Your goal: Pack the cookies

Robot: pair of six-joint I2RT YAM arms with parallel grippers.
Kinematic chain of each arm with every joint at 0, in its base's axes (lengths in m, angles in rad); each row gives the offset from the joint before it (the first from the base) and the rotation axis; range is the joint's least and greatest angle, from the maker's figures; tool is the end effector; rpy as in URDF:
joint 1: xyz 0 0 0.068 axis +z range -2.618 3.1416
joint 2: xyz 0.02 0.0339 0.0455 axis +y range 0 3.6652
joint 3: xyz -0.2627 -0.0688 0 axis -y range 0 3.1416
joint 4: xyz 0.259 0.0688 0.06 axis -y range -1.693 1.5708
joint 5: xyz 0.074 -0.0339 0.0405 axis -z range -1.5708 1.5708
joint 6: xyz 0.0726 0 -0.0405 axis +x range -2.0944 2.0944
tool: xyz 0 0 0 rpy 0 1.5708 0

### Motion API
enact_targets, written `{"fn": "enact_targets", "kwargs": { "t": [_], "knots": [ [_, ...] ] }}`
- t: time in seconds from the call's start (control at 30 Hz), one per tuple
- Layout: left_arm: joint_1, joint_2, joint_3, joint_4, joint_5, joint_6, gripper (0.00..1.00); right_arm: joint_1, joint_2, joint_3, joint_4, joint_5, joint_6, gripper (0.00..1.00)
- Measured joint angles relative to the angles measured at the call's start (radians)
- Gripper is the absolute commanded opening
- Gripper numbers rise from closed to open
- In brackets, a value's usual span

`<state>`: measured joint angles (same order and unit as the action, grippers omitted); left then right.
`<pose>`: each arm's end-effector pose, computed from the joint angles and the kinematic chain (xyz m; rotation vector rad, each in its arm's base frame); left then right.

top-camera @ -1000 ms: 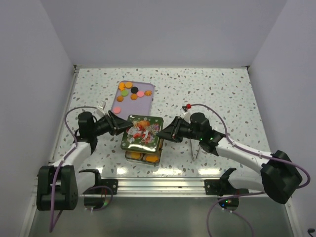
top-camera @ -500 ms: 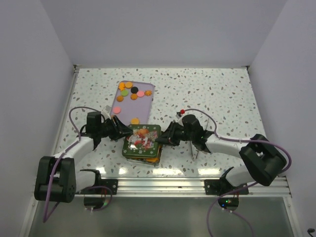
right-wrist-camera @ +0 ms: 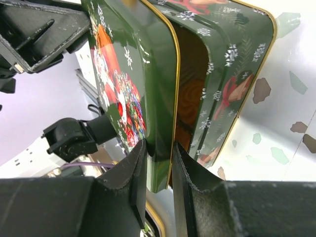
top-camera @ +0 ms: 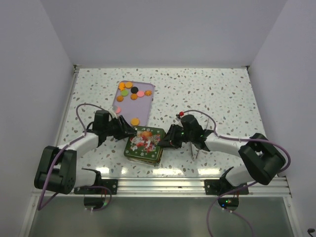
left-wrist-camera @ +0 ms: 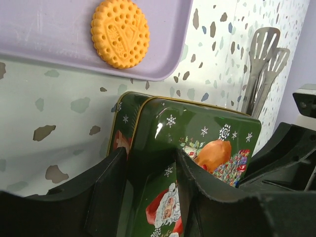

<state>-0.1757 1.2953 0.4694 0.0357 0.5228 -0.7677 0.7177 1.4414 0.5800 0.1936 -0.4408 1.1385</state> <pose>0.2542 -0.0819 0.1193 -0.4609 2.4443 -1.0514 0.2132 0.2272 0.1301 0.2667 2.6006 1.3578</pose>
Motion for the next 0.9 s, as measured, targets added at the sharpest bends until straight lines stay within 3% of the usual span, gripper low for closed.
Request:
{"fn": "enact_targets", "kwargs": {
  "t": [0.27,0.3,0.43,0.63,0.9],
  "knots": [
    [-0.039,0.013,0.042,-0.022,-0.041,0.003,0.47,0.001,0.0,0.045,-0.112,0.0,-0.048,0.36],
    [-0.048,0.013,0.051,-0.024,-0.047,0.003,0.47,0.002,0.0,0.05,-0.126,0.0,-0.055,0.44],
    [-0.079,0.013,0.087,-0.028,-0.055,0.002,0.47,0.005,0.0,0.096,-0.197,0.013,-0.092,0.64],
    [-0.101,0.013,0.095,-0.061,-0.051,0.001,0.47,0.0,0.0,0.196,-0.363,0.067,-0.166,0.76],
    [-0.107,0.013,0.095,-0.087,-0.049,0.002,0.47,-0.011,0.01,0.376,-0.624,0.157,-0.267,0.79]
  ]
}}
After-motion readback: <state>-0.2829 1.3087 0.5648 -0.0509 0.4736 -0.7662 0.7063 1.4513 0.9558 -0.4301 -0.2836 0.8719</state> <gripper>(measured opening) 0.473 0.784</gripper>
